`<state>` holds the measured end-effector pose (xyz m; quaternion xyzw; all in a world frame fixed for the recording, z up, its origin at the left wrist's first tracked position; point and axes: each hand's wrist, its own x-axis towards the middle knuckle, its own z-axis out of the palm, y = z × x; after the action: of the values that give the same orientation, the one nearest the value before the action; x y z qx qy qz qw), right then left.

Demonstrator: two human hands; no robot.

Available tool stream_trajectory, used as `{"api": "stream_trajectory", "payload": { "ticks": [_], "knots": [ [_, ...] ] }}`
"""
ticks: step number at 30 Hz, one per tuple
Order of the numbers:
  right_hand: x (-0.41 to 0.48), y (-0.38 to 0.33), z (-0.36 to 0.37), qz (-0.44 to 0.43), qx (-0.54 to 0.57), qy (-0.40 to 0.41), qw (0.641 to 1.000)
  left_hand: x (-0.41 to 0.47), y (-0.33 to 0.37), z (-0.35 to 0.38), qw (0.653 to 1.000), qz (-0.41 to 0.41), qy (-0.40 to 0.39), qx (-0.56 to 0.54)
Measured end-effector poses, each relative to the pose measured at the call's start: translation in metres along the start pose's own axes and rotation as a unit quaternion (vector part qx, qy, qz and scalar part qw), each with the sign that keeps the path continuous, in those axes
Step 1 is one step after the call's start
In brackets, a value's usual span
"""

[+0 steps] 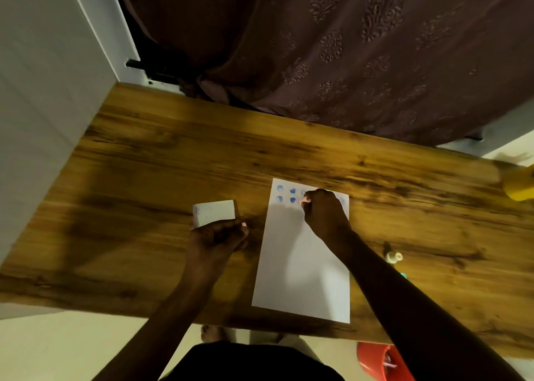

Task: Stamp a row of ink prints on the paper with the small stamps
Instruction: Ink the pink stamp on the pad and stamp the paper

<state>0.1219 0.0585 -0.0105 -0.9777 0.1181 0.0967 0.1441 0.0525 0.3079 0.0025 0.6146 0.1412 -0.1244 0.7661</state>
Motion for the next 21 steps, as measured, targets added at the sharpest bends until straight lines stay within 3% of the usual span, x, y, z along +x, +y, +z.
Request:
{"api": "stream_trajectory", "payload": {
  "ticks": [13, 17, 19, 21],
  "knots": [
    [0.005, -0.001, -0.006, 0.006, 0.024, 0.013, 1.000, -0.006, 0.017, 0.020, 0.997, 0.031, -0.020, 0.069],
    [0.012, 0.016, -0.021, 0.001, 0.127, 0.003, 0.992, -0.011, 0.019, 0.023, 0.996, 0.028, -0.021, 0.084],
    [0.008, 0.025, -0.033, 0.069, 0.293, 0.022, 0.953, -0.013, 0.018, 0.026, 0.995, 0.028, -0.022, 0.089],
    [-0.002, 0.031, -0.048, 0.129, 0.534, 0.006, 0.836, -0.014, 0.017, 0.032, 0.996, 0.028, -0.024, 0.085]
  ]
}}
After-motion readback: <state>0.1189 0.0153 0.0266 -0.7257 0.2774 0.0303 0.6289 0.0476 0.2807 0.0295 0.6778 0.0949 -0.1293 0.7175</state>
